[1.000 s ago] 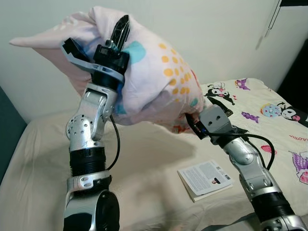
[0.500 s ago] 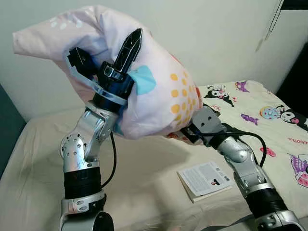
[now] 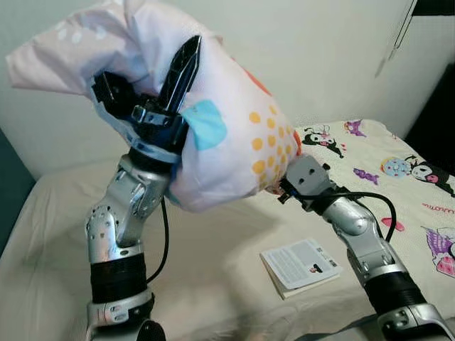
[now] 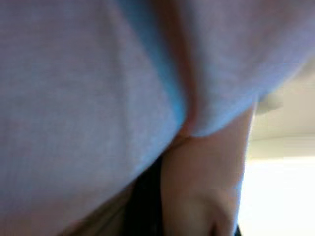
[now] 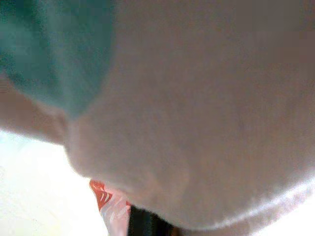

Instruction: Clean up the room

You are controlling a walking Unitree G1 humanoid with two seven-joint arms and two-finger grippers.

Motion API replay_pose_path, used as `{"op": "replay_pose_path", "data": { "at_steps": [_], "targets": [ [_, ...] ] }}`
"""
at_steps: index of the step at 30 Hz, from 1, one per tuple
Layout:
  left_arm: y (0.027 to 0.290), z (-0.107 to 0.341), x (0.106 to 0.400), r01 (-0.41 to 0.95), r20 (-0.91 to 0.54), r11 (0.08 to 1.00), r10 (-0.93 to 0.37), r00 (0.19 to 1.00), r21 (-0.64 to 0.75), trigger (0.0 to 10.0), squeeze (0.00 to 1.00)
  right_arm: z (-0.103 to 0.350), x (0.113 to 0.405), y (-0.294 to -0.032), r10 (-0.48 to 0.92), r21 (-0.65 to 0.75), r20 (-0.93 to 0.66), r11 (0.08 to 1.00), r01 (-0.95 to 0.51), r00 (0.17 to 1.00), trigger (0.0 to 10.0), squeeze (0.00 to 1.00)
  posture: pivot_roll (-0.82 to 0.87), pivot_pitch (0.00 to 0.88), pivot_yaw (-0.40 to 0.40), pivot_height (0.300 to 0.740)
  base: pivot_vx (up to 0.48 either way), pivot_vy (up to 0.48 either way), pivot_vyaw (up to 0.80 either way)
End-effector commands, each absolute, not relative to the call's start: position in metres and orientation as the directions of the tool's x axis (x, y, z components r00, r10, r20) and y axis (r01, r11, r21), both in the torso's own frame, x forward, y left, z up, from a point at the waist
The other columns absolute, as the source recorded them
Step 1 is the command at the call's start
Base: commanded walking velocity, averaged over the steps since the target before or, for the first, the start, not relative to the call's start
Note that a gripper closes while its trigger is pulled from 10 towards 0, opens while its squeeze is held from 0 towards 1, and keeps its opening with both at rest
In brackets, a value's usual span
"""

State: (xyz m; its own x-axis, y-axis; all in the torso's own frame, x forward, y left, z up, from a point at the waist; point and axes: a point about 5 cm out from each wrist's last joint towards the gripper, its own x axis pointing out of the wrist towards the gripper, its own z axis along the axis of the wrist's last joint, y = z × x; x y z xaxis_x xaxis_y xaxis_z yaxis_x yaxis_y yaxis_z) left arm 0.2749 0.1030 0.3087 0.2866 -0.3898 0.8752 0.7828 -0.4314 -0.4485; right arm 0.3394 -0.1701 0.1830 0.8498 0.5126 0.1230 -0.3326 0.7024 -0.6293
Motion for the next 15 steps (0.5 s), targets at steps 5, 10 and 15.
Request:
{"op": "replay_pose_path", "data": {
  "at_steps": [5, 10, 15],
  "targets": [
    [0.098, 0.29, 0.278, 0.814, 0.84, -0.351, -0.467, 0.276, -0.463, 10.0, 1.0, 0.178, 0.34, -0.172, 0.499, -0.62, 0.102, 0.708, -0.337, 0.861, 0.0, 0.0, 0.01, 0.005, -0.03, 0.74, 0.0, 0.0, 0.0],
    [0.108, 0.206, 0.324, 0.679, 0.534, 0.056, -0.571, 0.623, -0.732, 10.0, 1.0, 0.17, 0.338, -0.167, 0.467, -0.569, 0.116, 0.754, -0.327, 0.876, 0.0, 0.0, 0.0, 0.003, -0.018, 0.74, 0.0, 0.0, 0.0],
    [0.126, 0.147, 0.335, 0.523, 0.295, 0.305, -0.558, 0.775, -0.796, 10.0, 1.0, 0.164, 0.335, -0.163, 0.449, -0.545, 0.121, 0.775, -0.319, 0.885, 0.0, 0.0, 0.0, 0.0, -0.012, 0.74, 0.0, 0.0, 0.0]
  ]
}}
